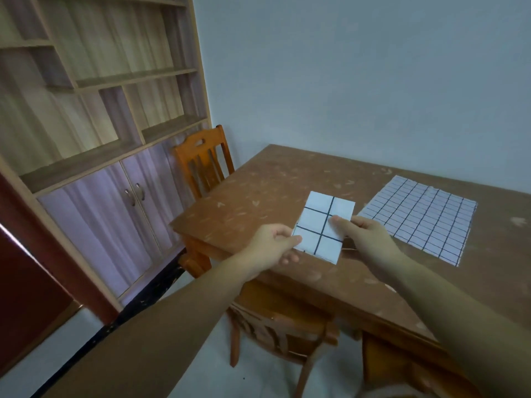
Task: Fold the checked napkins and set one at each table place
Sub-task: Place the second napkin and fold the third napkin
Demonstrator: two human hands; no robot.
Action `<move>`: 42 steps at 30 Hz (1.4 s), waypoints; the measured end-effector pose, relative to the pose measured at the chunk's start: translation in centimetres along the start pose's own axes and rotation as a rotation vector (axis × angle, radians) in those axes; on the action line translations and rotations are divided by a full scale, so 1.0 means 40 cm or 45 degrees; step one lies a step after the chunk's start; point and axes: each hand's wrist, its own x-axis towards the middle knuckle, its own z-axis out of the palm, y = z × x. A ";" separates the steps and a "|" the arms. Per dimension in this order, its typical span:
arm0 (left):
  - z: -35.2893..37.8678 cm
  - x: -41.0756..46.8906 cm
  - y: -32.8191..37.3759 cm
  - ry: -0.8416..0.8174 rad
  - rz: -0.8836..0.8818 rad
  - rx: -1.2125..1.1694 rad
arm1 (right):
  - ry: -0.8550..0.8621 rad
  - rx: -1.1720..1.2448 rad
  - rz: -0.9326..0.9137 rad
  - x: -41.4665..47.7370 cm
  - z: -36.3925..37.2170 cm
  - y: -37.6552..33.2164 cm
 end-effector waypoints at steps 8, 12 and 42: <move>-0.055 0.149 -0.100 -0.074 -0.088 0.088 | -0.025 0.010 0.348 0.081 0.067 0.101; -0.063 0.231 -0.170 -0.188 -0.246 0.187 | 0.001 -0.007 0.474 0.169 0.078 0.171; -0.210 0.709 -0.488 -0.488 -0.565 0.417 | 0.482 -0.329 0.944 0.598 0.301 0.457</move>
